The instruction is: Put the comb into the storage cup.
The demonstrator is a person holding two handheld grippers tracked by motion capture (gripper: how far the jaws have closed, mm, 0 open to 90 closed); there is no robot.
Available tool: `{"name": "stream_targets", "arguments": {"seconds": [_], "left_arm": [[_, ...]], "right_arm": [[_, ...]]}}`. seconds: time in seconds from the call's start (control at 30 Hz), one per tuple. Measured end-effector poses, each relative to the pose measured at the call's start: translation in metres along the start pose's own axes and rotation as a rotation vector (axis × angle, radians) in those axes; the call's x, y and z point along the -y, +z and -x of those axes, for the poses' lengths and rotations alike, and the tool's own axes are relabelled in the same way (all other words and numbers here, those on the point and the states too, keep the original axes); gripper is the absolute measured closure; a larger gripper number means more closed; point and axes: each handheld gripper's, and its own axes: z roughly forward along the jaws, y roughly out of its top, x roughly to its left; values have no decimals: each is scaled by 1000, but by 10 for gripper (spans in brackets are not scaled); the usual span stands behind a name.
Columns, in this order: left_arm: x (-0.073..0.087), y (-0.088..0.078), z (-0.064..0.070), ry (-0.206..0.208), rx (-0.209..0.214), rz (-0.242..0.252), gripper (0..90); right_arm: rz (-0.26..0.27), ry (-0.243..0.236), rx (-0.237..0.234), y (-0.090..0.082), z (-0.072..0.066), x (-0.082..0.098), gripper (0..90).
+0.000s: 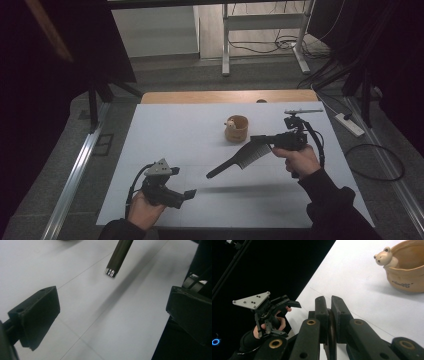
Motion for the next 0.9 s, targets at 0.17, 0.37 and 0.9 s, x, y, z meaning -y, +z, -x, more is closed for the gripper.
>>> {"name": "stream_targets", "arguments": {"seconds": [0.17, 0.37, 0.9], "left_arm": [[5, -7, -4, -21, -8, 9, 0], [13, -17, -9, -54, -29, 27, 0], [35, -41, -18, -131, -103, 31, 0]], "right_arm": [[10, 0, 11, -3, 1, -1, 841], [20, -3, 29, -6, 3, -3, 841], [49, -6, 70, -16, 7, -9, 841]]}}
